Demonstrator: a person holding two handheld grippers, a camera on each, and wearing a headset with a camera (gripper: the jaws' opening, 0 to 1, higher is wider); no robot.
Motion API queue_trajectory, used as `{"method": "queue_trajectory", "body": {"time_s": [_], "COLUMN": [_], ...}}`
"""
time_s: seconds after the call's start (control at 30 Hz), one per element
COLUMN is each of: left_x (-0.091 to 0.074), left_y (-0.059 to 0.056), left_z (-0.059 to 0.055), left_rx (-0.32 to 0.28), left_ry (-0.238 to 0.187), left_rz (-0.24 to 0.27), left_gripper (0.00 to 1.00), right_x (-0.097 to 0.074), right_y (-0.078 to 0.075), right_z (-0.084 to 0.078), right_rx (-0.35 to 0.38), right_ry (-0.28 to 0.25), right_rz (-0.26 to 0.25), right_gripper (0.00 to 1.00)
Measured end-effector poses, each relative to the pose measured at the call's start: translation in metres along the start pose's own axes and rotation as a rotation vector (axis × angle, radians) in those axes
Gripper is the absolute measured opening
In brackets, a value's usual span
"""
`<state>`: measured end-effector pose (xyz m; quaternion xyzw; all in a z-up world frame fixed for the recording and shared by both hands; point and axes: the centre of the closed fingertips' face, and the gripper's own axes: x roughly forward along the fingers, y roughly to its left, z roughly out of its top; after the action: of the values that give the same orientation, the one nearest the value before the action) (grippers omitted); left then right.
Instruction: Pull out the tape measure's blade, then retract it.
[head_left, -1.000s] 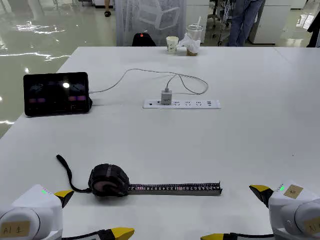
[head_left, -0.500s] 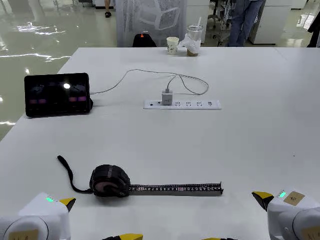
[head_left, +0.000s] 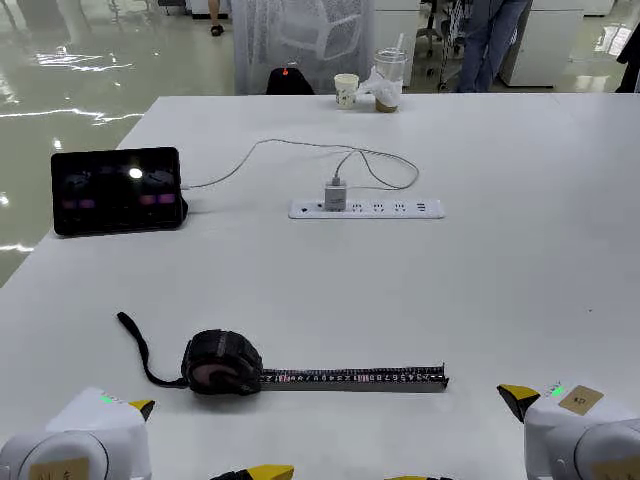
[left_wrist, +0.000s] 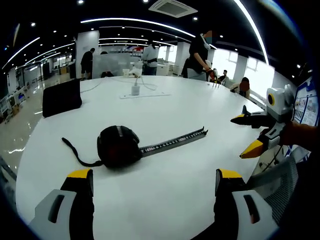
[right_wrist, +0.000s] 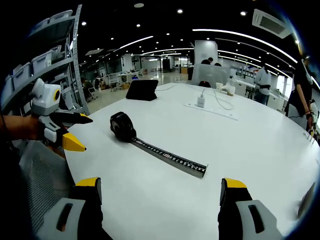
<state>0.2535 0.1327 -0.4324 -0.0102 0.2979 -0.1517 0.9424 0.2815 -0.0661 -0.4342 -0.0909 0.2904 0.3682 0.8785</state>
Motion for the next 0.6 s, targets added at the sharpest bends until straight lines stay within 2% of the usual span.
{"method": "queue_trajectory", "body": {"time_s": [0.6], "left_x": [-0.0002], "left_y": [-0.0005], "left_z": [-0.0005], "left_rx": [-0.003], "left_ry": [0.004], "left_rz": [0.016], "left_gripper": [0.99], "right_x": [-0.0026], "right_y": [0.0048], "right_z": [0.0035], "right_rx": [0.008], "right_ry": [-0.005], "right_rz": [-0.010], "right_gripper": [0.99]}}
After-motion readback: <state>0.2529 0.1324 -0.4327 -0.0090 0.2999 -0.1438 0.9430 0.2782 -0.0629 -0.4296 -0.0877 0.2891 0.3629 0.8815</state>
